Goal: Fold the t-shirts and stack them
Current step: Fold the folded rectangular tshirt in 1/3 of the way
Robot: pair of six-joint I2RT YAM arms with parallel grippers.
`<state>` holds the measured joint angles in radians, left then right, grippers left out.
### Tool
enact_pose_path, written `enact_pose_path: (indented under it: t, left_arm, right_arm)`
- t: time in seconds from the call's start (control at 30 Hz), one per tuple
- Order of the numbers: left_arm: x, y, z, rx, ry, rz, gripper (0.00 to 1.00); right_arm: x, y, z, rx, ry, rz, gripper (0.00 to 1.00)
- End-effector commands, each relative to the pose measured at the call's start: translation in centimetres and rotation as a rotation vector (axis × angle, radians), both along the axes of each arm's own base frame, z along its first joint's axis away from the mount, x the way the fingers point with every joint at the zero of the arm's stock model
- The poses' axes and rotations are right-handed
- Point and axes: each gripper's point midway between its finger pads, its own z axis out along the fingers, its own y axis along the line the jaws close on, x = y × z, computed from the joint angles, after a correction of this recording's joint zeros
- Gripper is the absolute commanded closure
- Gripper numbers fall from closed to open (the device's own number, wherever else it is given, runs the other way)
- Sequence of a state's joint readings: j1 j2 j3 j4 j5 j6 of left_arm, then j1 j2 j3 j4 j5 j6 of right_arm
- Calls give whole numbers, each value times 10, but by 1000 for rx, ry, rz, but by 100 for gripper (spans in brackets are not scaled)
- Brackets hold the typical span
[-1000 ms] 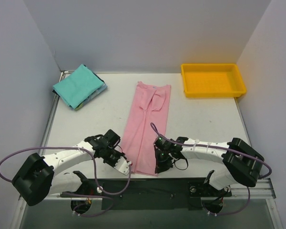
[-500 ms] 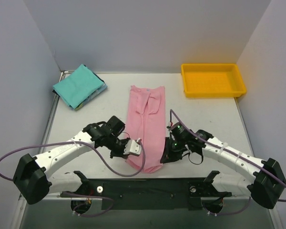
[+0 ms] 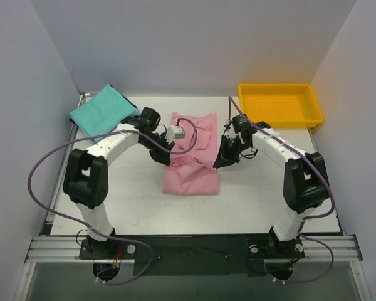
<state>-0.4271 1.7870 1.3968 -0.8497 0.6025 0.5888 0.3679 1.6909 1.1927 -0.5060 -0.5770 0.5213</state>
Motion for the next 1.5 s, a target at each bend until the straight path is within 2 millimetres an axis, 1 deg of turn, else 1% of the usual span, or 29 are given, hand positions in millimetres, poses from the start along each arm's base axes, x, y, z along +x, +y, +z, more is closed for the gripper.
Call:
enact_pose_path:
  t: [0.0, 0.03, 0.07, 0.1, 0.17, 0.3, 0.53, 0.67, 0.73, 0.77, 0.8, 0.83, 0.87, 0.9, 0.97, 1.03, 1.07, 1.1, 1.13, 1.17, 1.2, 1.23, 1.27, 1.3, 1.33, 1.37, 1.4, 1.43, 1.47]
  left_arm:
    - [28, 1, -5, -24, 24, 64, 100]
    - [37, 0, -3, -29, 2, 71, 100]
    - [40, -2, -7, -28, 4, 73, 100]
    - [47, -3, -6, -35, -14, 75, 100]
    - [55, -5, -10, -38, -22, 89, 100]
    - [66, -4, -19, -33, -27, 104, 100]
    - [74, -3, -36, -7, -43, 99, 100]
    - [81, -2, -43, 11, -59, 107, 100]
    - [83, 0, -46, 22, -65, 108, 96]
    - [84, 0, -46, 23, -68, 107, 88]
    - [84, 0, -47, 29, -68, 108, 83]
    - [85, 1, -50, 32, -64, 110, 73]
    - [87, 1, -48, 35, -70, 113, 68]
    - [88, 2, -50, 41, -66, 118, 60]
    - [97, 6, -41, 51, -83, 143, 54]
    - [108, 10, -22, 29, -110, 176, 49]
    - [115, 11, -11, 4, -119, 197, 48]
    - [117, 12, 0, -16, -128, 204, 43]
    - [123, 14, 10, -32, -135, 226, 43]
    - [123, 15, 19, -42, -146, 231, 43]
    - [121, 16, 23, -40, -143, 226, 43]
    - [110, 13, 28, -44, -125, 206, 45]
    - [100, 12, 24, -43, -112, 174, 52]
    - [83, 3, 26, -65, -81, 129, 58]
    - [66, 4, 13, -51, -46, 92, 65]
    - [53, -3, 11, -64, -29, 56, 69]
    - [40, -1, -4, -51, 8, 43, 76]
    - [35, -4, -11, -47, 14, 33, 80]
    - [34, -4, -16, -43, 24, 40, 82]
  right_arm:
    - [25, -5, 9, 36, -3, 38, 100]
    - [29, -6, 4, 32, 5, 36, 100]
    - [39, -6, 9, 38, -20, 38, 100]
    - [49, -5, 9, 38, -31, 38, 100]
    - [58, -2, 1, 45, -11, 39, 100]
    - [66, -2, -15, 36, 35, 28, 100]
    - [75, -11, -26, -19, 32, -4, 100]
    - [77, -17, -39, -59, 48, -16, 100]
    - [77, -22, -44, -82, 53, -29, 100]
    - [78, -25, -46, -88, 53, -37, 100]
    - [78, -27, -48, -93, 59, -42, 100]
    - [79, -27, -49, -93, 59, -43, 93]
    - [83, -28, -50, -96, 55, -48, 86]
    - [85, -30, -50, -99, 55, -53, 70]
    - [94, -37, -45, -113, 31, -78, 60]
    - [105, -53, -33, -137, -19, -120, 57]
    - [112, -64, -21, -154, -60, -151, 57]
    - [115, -69, -15, -165, -85, -154, 57]
    - [118, -78, -2, -194, -134, -166, 57]
    - [117, -79, 4, -206, -160, -152, 58]
    - [111, -78, 12, -221, -188, -131, 59]
    - [107, -74, 16, -230, -213, -99, 66]
    - [93, -64, 16, -230, -219, -54, 71]
    - [85, -56, 15, -227, -226, -6, 81]
    - [68, -41, 8, -205, -204, 50, 85]
    - [63, -34, 6, -186, -198, 67, 93]
    - [53, -23, -3, -156, -160, 78, 99]
    - [50, -16, -6, -127, -145, 84, 100]
    - [51, -14, -16, -125, -117, 74, 100]
